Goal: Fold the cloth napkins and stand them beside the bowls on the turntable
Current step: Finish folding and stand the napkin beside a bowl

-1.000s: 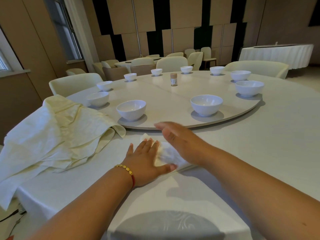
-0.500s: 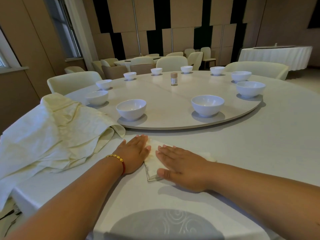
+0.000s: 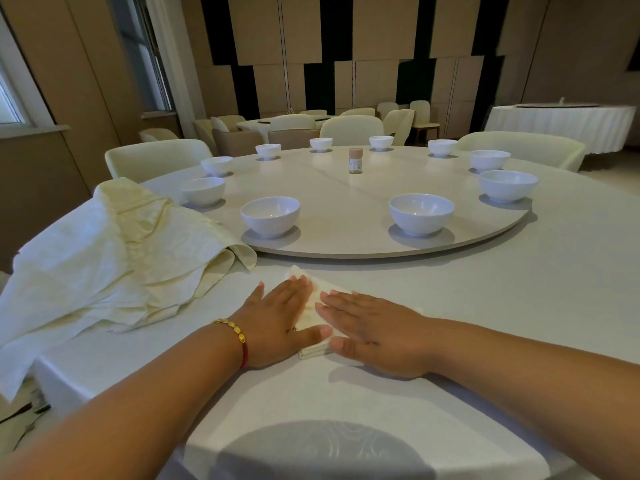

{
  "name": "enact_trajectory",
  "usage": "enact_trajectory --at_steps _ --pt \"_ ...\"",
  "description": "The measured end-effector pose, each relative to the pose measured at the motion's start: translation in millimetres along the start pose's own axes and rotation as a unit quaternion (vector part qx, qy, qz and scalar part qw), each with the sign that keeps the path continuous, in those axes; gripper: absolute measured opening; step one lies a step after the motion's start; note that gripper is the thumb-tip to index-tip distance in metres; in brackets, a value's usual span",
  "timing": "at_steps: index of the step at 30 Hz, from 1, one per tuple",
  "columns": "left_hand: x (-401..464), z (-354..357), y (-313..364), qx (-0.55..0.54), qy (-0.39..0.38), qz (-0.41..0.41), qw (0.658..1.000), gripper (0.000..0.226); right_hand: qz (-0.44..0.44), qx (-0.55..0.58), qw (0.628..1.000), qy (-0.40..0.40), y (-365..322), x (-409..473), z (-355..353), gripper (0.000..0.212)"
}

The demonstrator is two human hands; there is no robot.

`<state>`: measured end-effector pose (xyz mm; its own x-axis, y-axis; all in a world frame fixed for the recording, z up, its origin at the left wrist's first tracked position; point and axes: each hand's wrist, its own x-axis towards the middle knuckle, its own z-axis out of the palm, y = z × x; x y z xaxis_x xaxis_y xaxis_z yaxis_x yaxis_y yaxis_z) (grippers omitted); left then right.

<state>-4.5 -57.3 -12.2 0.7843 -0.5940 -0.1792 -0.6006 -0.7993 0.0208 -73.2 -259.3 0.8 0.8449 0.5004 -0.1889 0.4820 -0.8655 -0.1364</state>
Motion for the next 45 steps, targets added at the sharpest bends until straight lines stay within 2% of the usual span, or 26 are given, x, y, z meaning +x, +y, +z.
enact_trajectory --at_steps 3,7,13,16,18,20,23,27,32,36,38,40,42,45 --pt "0 -1 -2 -0.010 -0.002 0.006 1.000 0.117 -0.004 -0.011 1.000 -0.008 14 -11 0 0.089" --pt "0 0 -1 -0.013 0.000 0.009 1.000 0.121 0.004 0.002 1.000 0.003 32 -28 5 0.092" --pt "2 1 -2 -0.021 0.003 0.015 1.000 0.125 0.058 -0.017 0.998 -0.007 43 -52 3 0.093" --pt "3 0 -2 -0.027 -0.007 0.009 1.000 0.129 0.066 -0.086 0.993 0.042 24 -47 -4 0.095" --pt "2 0 -1 -0.032 -0.010 0.004 0.999 0.127 0.050 -0.057 0.995 0.063 6 -42 -9 0.094" --pt "2 -1 0 -0.036 -0.006 -0.002 0.999 0.118 0.040 -0.004 0.999 0.027 -7 -39 -8 0.088" --pt "0 -1 1 -0.087 0.026 0.005 0.996 0.081 0.045 0.009 0.999 -0.006 -11 -40 1 0.080" --pt "-20 -1 -5 -0.326 0.048 0.073 0.941 0.043 0.047 0.021 0.999 -0.009 -10 -40 1 0.078" --pt "-32 5 -13 -0.263 0.129 0.100 0.951 0.035 0.045 0.024 0.999 0.001 -8 -40 2 0.077" --pt "-37 1 -1 -0.123 0.173 0.112 0.971 0.037 0.053 0.047 0.997 0.029 -8 -37 2 0.079" --pt "-38 1 4 -0.085 0.189 0.106 0.973 0.038 0.068 0.079 0.993 0.057 -11 -34 -3 0.072" --pt "-36 -4 8 -0.108 0.205 0.090 0.969 0.036 0.100 0.090 0.988 0.079 -14 -29 -9 0.067" --pt "-30 -11 7 -0.157 0.231 0.080 0.957 0.035 0.139 0.053 0.983 0.104 -18 -20 -16 0.064" --pt "-17 -28 11 -0.152 0.260 0.096 0.949 0.022 0.154 -0.021 0.974 0.166 -18 -2 -19 0.037"
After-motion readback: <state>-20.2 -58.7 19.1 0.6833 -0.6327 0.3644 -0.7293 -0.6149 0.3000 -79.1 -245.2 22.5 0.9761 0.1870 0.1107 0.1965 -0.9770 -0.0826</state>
